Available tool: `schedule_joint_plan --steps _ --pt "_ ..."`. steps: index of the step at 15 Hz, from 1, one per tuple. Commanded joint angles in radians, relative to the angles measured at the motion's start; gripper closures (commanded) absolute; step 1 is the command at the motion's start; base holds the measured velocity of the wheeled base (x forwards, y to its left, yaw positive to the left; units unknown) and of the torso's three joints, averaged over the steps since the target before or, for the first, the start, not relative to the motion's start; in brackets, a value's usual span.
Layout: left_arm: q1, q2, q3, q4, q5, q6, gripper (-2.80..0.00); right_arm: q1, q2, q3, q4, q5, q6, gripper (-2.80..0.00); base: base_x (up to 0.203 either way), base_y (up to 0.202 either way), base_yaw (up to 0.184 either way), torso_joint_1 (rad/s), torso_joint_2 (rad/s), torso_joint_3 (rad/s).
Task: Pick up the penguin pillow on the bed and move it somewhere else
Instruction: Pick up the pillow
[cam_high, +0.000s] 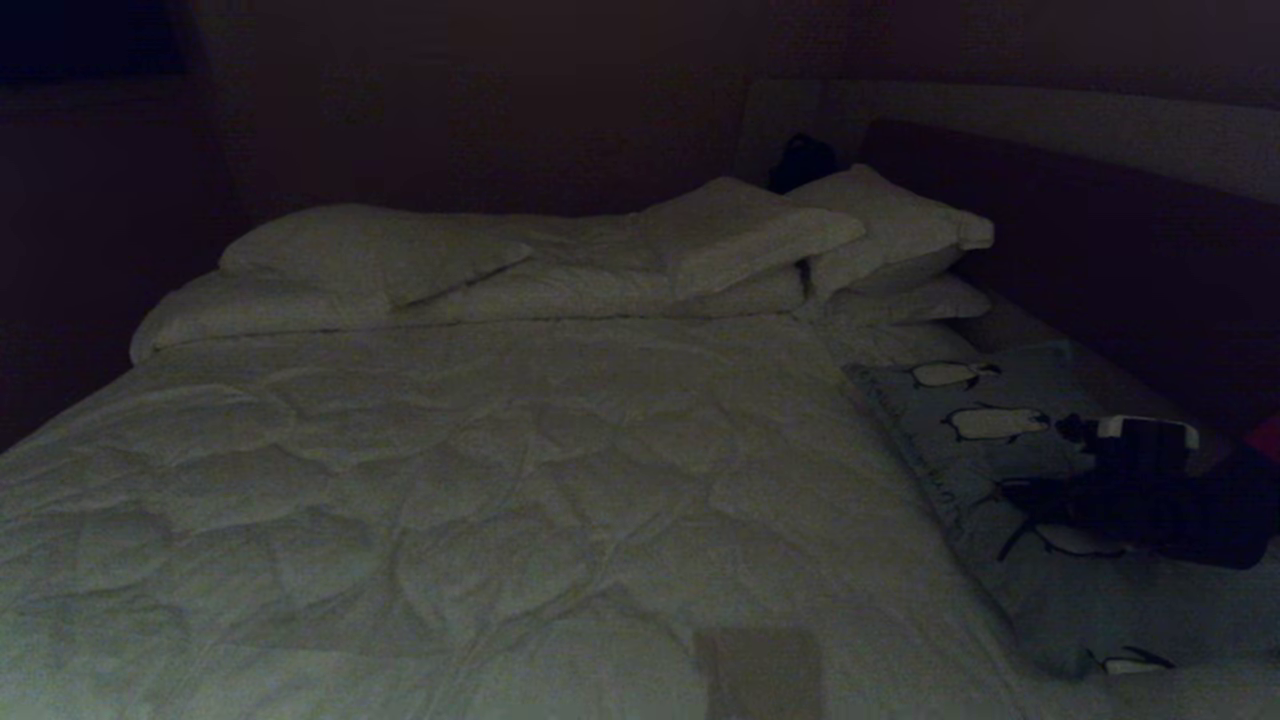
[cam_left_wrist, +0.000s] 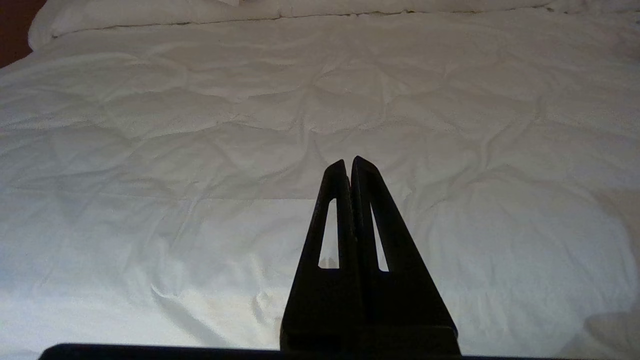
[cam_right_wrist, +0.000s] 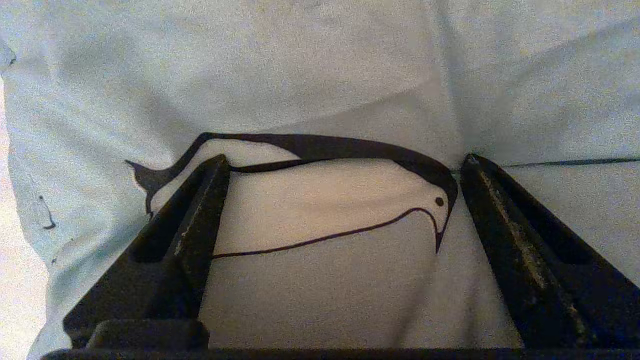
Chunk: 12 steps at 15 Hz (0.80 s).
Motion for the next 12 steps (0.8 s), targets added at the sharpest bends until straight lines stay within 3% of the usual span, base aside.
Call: schedule_joint_plan --steps 1,3,4,12 --pt "0.000 0.000 0.000 -0.001 0.000 0.000 0.00 0.000 0.003 0.000 -0.004 0.000 -0.001 -2.80 0.000 0.000 0.000 0.000 0.00 0.000" --pt "0.000 0.000 0.000 -0.001 0.000 0.000 0.00 -0.002 0.004 0.000 -0.005 0.000 -0.001 -2.80 0.000 0.000 0.000 0.000 0.00 0.000" --pt "0.000 0.000 0.000 -0.001 0.000 0.000 0.00 -0.002 0.007 0.000 -0.005 0.000 -0.001 0.00 0.000 0.000 0.000 0.000 0.00 0.000" --pt "0.000 0.000 0.000 -0.001 0.000 0.000 0.00 -0.002 0.005 -0.007 -0.007 -0.001 0.004 0.00 0.000 0.000 0.000 0.000 0.00 0.000"
